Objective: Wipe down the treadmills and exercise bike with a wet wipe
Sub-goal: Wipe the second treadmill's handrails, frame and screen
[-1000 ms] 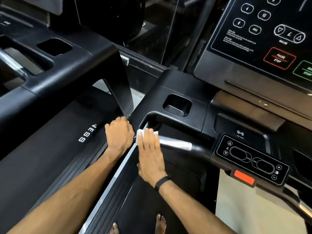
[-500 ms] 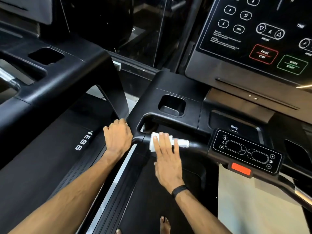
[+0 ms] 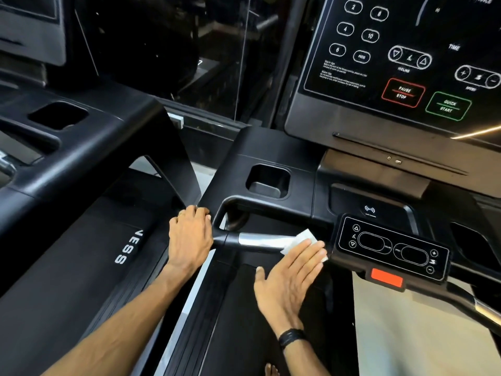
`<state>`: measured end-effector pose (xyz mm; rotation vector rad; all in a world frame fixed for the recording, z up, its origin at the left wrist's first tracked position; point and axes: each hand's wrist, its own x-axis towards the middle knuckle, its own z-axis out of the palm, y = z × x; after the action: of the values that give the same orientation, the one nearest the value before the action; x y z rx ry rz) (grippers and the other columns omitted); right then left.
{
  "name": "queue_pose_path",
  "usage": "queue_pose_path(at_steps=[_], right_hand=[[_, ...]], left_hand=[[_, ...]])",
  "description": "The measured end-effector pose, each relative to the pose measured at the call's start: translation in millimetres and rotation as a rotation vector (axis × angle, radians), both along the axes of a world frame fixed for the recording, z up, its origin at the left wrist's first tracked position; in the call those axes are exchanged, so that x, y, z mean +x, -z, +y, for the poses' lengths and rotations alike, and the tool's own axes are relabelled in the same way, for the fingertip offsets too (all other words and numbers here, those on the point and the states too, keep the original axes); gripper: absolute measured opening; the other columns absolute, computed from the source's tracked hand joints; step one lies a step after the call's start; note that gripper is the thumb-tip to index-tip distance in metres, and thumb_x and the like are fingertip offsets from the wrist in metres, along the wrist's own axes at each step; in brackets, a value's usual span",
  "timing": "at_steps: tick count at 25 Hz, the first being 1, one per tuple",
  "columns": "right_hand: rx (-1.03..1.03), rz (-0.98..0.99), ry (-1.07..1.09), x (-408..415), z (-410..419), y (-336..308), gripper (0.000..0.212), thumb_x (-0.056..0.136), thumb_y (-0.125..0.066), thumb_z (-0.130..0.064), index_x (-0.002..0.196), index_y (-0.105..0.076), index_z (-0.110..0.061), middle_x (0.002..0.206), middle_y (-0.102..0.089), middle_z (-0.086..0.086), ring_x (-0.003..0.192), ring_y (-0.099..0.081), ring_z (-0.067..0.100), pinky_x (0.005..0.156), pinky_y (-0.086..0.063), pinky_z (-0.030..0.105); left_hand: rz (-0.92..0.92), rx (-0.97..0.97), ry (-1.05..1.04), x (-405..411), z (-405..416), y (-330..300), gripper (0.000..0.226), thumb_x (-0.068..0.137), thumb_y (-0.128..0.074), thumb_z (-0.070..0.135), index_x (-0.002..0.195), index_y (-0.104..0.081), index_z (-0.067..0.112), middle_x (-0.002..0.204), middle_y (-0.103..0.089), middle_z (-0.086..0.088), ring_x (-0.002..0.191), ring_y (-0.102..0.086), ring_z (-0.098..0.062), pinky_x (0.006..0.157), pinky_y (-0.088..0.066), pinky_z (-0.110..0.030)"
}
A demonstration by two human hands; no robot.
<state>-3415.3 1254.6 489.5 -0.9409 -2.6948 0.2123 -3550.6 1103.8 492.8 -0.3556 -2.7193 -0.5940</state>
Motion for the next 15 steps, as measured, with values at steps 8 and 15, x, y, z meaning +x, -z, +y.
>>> queue_pose_path(at_steps=[8, 15], right_hand=[[-0.421, 0.122, 0.169, -15, -4, -3, 0.140, 0.075, -0.083, -0.040, 0.149, 0.028, 0.002, 0.155, 0.033, 0.031, 0.147, 0.027, 0.043, 0.123, 0.009, 0.048], [-0.107, 0.046, -0.004, -15, -29, 14, 0.134, 0.058, -0.087, -0.031, 0.153, -0.003, 0.014, 0.155, 0.011, 0.044, 0.147, 0.013, 0.055, 0.121, -0.016, 0.063]], left_hand=[[-0.009, 0.016, -0.006, -4, -1, 2, 0.011, 0.093, -0.059, 0.013, 0.101, -0.067, 0.013, 0.095, -0.063, -0.007, 0.085, -0.062, -0.031, 0.075, -0.048, -0.048], [-0.046, 0.028, -0.009, -3, -1, 0, 0.015, 0.091, -0.058, 0.012, 0.103, -0.067, 0.013, 0.096, -0.063, -0.007, 0.088, -0.062, -0.031, 0.077, -0.047, -0.049]])
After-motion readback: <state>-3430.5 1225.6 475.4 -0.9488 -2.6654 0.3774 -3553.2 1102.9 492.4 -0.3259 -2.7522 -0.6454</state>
